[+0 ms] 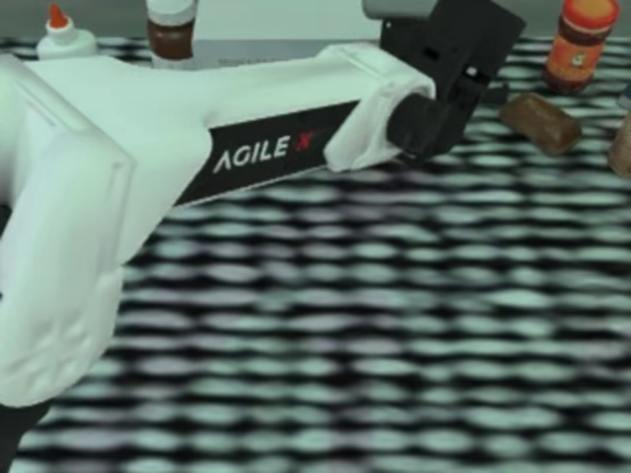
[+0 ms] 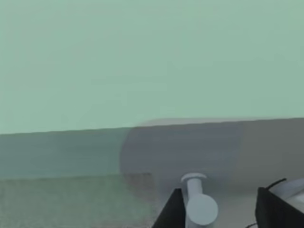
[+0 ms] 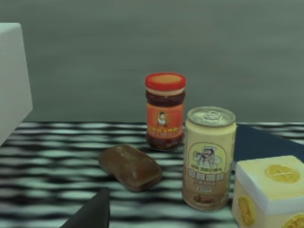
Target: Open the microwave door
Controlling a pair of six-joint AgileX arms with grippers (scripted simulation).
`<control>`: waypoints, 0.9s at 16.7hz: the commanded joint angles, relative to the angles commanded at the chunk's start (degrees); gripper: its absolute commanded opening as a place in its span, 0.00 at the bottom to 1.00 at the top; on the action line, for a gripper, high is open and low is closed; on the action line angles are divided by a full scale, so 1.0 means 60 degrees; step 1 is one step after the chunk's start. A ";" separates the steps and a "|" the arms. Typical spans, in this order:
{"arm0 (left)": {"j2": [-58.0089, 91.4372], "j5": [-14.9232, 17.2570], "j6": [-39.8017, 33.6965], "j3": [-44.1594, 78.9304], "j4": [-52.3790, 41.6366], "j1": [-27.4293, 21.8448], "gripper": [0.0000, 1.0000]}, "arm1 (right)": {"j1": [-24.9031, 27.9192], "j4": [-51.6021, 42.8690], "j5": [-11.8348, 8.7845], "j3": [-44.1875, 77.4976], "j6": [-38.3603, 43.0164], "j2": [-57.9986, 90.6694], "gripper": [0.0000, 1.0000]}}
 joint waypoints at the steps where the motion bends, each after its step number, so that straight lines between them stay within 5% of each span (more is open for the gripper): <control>1: 0.0204 0.0175 -0.0155 0.0515 -0.0668 0.0049 0.00 | 0.0000 0.0000 0.0000 0.0000 0.0000 0.0000 1.00; 10: 0.1725 0.2109 -0.1690 0.5449 -0.7412 0.0640 0.00 | 0.0000 0.0000 0.0000 0.0000 0.0000 0.0000 1.00; 15: 0.2032 0.2674 -0.2053 0.6589 -0.8838 0.0844 0.00 | 0.0000 0.0000 0.0000 0.0000 0.0000 0.0000 1.00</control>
